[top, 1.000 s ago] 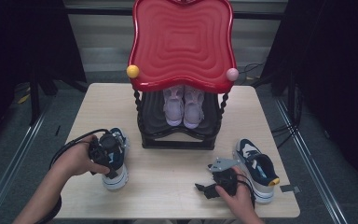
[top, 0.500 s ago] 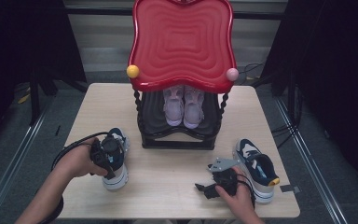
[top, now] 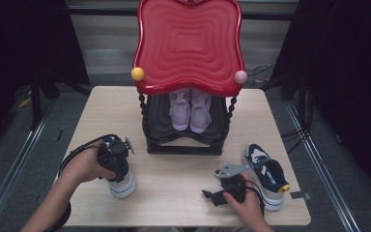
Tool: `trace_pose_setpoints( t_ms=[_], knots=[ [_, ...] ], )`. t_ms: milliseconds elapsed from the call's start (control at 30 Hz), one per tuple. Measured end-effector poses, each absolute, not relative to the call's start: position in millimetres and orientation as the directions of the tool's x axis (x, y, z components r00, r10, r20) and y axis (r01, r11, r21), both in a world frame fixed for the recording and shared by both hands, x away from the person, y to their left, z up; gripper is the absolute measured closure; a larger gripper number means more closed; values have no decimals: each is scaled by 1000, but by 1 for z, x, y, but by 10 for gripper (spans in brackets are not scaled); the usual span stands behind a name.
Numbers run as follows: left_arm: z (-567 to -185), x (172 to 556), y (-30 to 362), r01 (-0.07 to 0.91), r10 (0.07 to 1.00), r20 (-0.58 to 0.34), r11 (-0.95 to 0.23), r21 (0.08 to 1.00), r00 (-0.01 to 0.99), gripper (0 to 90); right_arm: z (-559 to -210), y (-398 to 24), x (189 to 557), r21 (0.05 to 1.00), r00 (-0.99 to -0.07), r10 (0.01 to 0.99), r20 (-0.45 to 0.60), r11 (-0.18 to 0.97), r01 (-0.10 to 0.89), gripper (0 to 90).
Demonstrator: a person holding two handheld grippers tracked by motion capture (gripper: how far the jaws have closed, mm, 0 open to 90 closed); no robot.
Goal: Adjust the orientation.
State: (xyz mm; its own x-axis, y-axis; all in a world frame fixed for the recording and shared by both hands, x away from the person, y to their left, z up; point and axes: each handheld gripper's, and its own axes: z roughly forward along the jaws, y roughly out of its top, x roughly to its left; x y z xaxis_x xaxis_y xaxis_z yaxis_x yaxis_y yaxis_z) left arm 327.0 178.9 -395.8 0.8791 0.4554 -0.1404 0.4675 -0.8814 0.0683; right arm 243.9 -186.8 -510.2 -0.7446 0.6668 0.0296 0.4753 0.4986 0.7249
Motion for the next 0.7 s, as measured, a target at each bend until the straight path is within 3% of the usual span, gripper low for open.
trace_pose_setpoints(
  t_ms=[300, 700],
  knots=[
    [-399, 329, 176, 429, 421, -144, -903, 24, 896, 619, -510, -187, 244, 725, -745, 667, 29, 499, 475, 121],
    [-400, 330, 174, 450, 442, -149, -893, 26, 885, 635, -510, -187, 244, 725, -744, 667, 29, 499, 475, 121]
  ],
)
